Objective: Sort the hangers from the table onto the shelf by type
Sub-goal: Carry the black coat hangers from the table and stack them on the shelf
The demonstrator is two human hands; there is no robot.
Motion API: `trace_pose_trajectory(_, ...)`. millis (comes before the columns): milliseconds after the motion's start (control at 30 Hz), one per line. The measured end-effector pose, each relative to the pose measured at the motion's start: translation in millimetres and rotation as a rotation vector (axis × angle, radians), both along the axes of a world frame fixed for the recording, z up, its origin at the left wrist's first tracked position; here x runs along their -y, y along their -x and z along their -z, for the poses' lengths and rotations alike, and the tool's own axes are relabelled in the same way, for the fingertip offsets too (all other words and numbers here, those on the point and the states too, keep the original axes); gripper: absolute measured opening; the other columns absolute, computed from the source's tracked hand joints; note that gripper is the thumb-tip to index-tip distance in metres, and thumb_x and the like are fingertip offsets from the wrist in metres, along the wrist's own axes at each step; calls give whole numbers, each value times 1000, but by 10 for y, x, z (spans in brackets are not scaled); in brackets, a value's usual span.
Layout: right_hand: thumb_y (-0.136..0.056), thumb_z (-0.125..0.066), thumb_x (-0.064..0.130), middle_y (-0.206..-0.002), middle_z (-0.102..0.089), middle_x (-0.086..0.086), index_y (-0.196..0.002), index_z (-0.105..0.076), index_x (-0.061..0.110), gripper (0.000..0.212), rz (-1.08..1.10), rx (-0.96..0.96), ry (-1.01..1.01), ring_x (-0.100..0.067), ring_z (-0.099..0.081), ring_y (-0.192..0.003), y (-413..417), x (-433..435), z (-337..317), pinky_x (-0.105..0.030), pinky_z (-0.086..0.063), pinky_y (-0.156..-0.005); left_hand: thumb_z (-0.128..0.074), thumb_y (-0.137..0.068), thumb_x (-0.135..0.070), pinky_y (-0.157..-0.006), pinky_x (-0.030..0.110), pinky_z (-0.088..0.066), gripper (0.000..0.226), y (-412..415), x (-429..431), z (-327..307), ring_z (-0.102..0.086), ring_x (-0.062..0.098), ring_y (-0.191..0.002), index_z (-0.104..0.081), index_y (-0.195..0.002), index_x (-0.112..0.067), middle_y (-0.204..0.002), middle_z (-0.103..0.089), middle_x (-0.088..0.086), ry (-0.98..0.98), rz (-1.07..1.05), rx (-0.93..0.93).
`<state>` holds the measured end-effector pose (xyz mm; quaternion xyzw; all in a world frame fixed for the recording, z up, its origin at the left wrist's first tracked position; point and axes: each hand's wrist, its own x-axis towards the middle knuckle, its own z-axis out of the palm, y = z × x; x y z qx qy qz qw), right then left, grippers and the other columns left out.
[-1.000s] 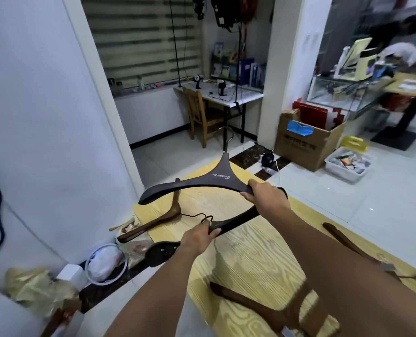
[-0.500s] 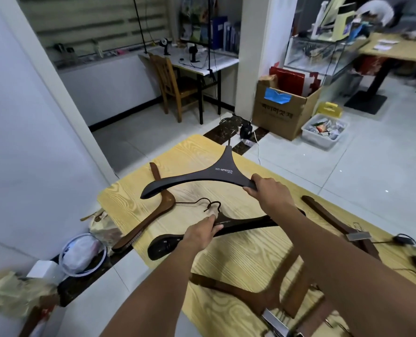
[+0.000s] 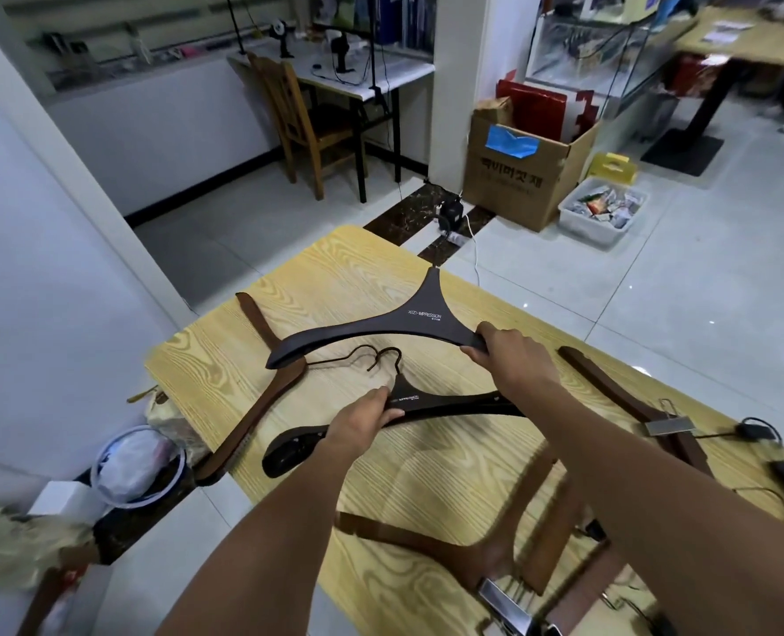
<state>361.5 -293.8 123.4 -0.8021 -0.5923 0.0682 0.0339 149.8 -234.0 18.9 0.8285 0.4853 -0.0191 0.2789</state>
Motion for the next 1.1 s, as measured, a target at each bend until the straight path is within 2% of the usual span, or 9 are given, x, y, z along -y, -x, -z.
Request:
trace_pose_trajectory(167, -99, -36, 46, -94, -61, -11, -112, -48, 12, 38, -17, 13, -22, -27, -48, -74, -69, -145, -78, -33, -37, -61, -44, -97, -40, -89, 37, -43, 43, -82, -65, 32, -55, 27, -112, -44, -123, -6, -120, -57, 12, -5, -15, -5)
trace_pose_trajectory(333, -99, -38, 45, -94, -62, -11, -109, -48, 12, 36, -28, -2, -55, -31, -58, -83, -109, -219, -191, -34, -39, -62, -47, -95, -43, -89, 38, -46, 44, -116, -91, -92, -57, 26, -109, -44, -122, -9, -119, -58, 9, -53, -39, 13)
trace_pose_trajectory(467, -100, -39, 43, -92, -62, -11, -107, -48, 11, 34, -46, 28, -89, -29, -52, -75, -110, -184, -389, -34, -38, -61, -59, -89, -42, -89, 37, -48, 48, -171, -126, -318, -58, 22, -108, -45, -123, -12, -121, -58, 5, -68, -51, 78)
trace_pose_trajectory(633, -99, -40, 43, -94, -63, -11, -106, -48, 11, 34, -46, 53, -133, -33, -60, -85, -123, -69, -720, -33, -38, -61, -60, -87, -44, -91, 37, -46, 54, -133, -154, -687, -51, 23, -117, -45, -127, -10, -125, -51, 7, -233, 8, -23)
trace_pose_trajectory(767, -99, -40, 43, -95, -63, -12, -107, -49, 10, 35, -25, 53, -204, -33, -60, -85, -45, 84, -1010, -33, -37, -60, -53, -90, -47, -91, 38, -46, 56, 48, -126, -1032, -49, 26, -117, -45, -131, -11, -124, -48, 9, -319, -2, -107)
trace_pose_trajectory(1100, -99, -38, 44, -97, -64, -14, -110, -47, 9, 38, -144, 30, -306, -36, -61, -91, 954, 280, -1561, -36, -40, -63, -55, -89, -47, -88, 39, -46, 52, 1082, 328, -1787, -50, 25, -117, -46, -128, -14, -125, -49, 5, -527, -142, -89)
